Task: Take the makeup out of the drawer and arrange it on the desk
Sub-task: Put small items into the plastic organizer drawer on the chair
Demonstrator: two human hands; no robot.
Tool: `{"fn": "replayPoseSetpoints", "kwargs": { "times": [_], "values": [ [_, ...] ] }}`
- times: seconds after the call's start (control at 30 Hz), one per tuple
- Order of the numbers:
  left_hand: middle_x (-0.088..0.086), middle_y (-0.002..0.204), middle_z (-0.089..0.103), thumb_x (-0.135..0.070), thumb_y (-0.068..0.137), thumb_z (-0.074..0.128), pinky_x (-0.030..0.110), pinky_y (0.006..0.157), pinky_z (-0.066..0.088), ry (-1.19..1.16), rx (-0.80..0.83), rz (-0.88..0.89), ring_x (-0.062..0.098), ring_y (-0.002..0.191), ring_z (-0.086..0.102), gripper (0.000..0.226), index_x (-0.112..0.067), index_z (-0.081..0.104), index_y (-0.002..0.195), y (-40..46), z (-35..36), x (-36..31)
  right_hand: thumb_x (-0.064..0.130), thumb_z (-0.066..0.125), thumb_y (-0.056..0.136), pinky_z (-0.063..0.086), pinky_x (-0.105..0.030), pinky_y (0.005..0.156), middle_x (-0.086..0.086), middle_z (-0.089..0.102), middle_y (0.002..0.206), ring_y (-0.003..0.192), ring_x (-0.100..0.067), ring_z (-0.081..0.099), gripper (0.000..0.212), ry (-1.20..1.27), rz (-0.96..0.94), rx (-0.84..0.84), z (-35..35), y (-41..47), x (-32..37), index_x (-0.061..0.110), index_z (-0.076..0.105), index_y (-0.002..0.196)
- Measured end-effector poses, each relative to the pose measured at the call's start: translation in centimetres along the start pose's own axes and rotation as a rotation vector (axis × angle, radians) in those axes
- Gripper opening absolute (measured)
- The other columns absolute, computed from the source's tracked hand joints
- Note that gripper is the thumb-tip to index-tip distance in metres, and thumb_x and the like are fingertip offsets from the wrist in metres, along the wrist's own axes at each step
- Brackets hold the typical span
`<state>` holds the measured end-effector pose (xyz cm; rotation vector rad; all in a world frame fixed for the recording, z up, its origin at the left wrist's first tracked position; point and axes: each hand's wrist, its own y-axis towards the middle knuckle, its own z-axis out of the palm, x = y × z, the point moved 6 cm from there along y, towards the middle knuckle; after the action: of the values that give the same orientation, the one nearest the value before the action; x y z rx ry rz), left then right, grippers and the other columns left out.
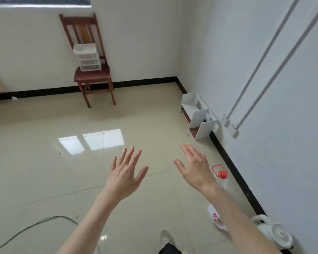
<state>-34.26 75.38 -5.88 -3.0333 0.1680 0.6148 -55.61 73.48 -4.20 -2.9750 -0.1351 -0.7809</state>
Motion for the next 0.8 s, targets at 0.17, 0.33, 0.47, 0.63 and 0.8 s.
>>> {"fn": "replayPoseSetpoints", "kwargs": {
  "times": [0.17,0.33,0.47,0.63,0.8],
  "values": [
    [-0.01,0.156,-0.004,-0.057,0.092,0.024,0.035,0.116,-0.008,0.005,-0.046,-0.149,0.008,0.142,-0.015,0.063,-0.035,0.003,0.147,6.5,-2.2,4.3,0.045,0.042,0.095,0.0,-0.037,0.116,0.001,0.018,0.156,0.144,-0.012,0.01,0.061,0.004,-0.143,0.086,1.2,11.3,4.1,0.025,0.02,0.148],
    [-0.008,0.156,-0.003,-0.057,0.092,0.023,0.038,0.116,-0.007,0.025,-0.132,-0.297,0.011,0.143,-0.012,0.064,-0.033,0.004,0.148,12.3,-5.9,11.9,0.048,0.041,0.094,-0.001,-0.037,0.116,0.0,0.017,0.156,0.145,-0.013,0.009,0.063,-0.043,-0.307,0.158,4.0,21.4,10.4,0.025,0.018,0.148],
    [-0.008,0.157,-0.001,-0.058,0.09,0.022,0.037,0.115,-0.007,0.019,-0.181,-0.353,0.01,0.143,-0.012,0.065,-0.032,0.005,0.148,17.1,-8.3,18.6,0.047,0.043,0.094,-0.001,-0.039,0.116,0.0,0.017,0.156,0.145,-0.014,0.009,0.063,-0.045,-0.38,0.168,6.6,29.0,16.0,0.025,0.019,0.148],
    [-0.007,0.157,-0.002,-0.056,0.092,0.024,0.037,0.115,-0.006,-0.013,-0.172,-0.37,0.011,0.143,-0.012,0.064,-0.031,0.006,0.148,24.2,-11.5,27.6,0.045,0.045,0.094,-0.001,-0.037,0.117,-0.001,0.015,0.157,0.145,-0.015,0.008,0.063,-0.018,-0.407,0.155,10.2,38.7,23.6,0.024,0.02,0.148],
    [-0.006,0.157,0.002,-0.052,0.093,0.027,0.037,0.116,-0.004,0.0,-0.202,-0.366,0.012,0.144,-0.008,0.062,-0.03,0.01,0.148,31.7,-17.2,36.1,0.043,0.046,0.094,-0.001,-0.035,0.117,-0.001,0.014,0.157,0.145,-0.014,0.005,0.064,0.064,-0.401,0.155,13.1,47.6,31.1,0.024,0.02,0.148]
  ]
}}
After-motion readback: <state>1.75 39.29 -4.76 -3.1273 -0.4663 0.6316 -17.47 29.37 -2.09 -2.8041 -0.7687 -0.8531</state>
